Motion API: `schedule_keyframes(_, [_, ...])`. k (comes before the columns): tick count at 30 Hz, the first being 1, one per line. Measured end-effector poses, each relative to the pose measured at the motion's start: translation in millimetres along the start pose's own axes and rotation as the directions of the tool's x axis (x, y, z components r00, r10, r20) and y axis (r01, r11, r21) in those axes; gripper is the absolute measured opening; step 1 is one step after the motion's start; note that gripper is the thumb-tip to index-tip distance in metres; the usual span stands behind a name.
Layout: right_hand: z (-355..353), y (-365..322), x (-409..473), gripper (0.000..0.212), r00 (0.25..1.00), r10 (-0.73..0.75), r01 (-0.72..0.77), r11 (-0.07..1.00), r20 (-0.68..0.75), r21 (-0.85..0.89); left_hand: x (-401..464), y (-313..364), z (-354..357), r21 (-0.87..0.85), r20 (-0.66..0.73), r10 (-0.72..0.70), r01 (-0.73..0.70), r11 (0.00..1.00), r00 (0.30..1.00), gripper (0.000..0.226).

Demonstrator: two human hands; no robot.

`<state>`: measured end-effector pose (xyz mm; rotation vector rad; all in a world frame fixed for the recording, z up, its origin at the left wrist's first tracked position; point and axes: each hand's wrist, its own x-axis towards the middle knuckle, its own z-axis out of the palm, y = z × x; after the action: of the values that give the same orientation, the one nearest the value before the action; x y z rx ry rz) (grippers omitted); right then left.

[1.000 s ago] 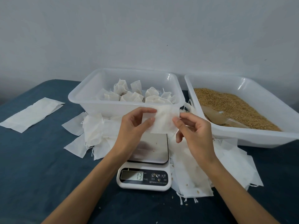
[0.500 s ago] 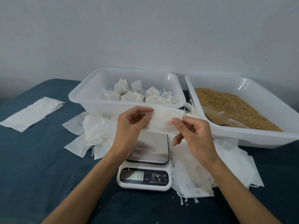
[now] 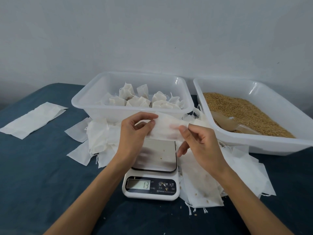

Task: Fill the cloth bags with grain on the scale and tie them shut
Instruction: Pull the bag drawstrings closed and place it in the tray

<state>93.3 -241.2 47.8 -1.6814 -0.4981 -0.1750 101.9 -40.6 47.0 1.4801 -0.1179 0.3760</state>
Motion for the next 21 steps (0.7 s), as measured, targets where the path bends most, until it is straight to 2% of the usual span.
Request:
schedule_keyframes(4, [1.4,0.3,-0.4,0.057,1.000,0.011,-0.010,1.000,0.025,-0.016,0.3,-0.2,0.0,0.040,-0.008,-0.003,0.004,0.999,1.000,0.028])
schedule_keyframes(8, [1.7,-2.0,-1.2,0.040,1.000,-0.013,0.013,1.000,0.001,-0.021,-0.2,-1.9,-0.7,0.056,-0.018,-0.001,0.002,0.998,1.000,0.025])
schedule_keyframes(12, [2.2,-1.4,-1.5,0.050,0.999,-0.006,0.004,0.999,-0.041,-0.047,-1.4,-0.8,0.1,0.057,-0.030,0.014,-0.012,0.998,0.999,0.023])
schedule_keyframes(15, [0.1,-2.6,-0.6,0.045,0.998,-0.022,0.017,0.996,-0.066,-0.085,-0.9,-0.8,-0.6,0.071,-0.035,0.019,-0.016,0.997,0.999,0.025])
schedule_keyframes(18, [-0.3,-2.0,0.0,0.039,1.000,-0.022,0.021,0.997,-0.018,-0.076,-1.3,0.3,-0.5,0.090,-0.015,0.014,-0.013,0.996,1.000,0.028])
schedule_keyframes(21, [0.9,2.9,0.5,0.049,1.000,-0.031,0.031,0.996,0.004,-0.089,-4.9,2.0,2.8,0.159,0.005,0.080,-0.080,0.984,0.997,0.029])
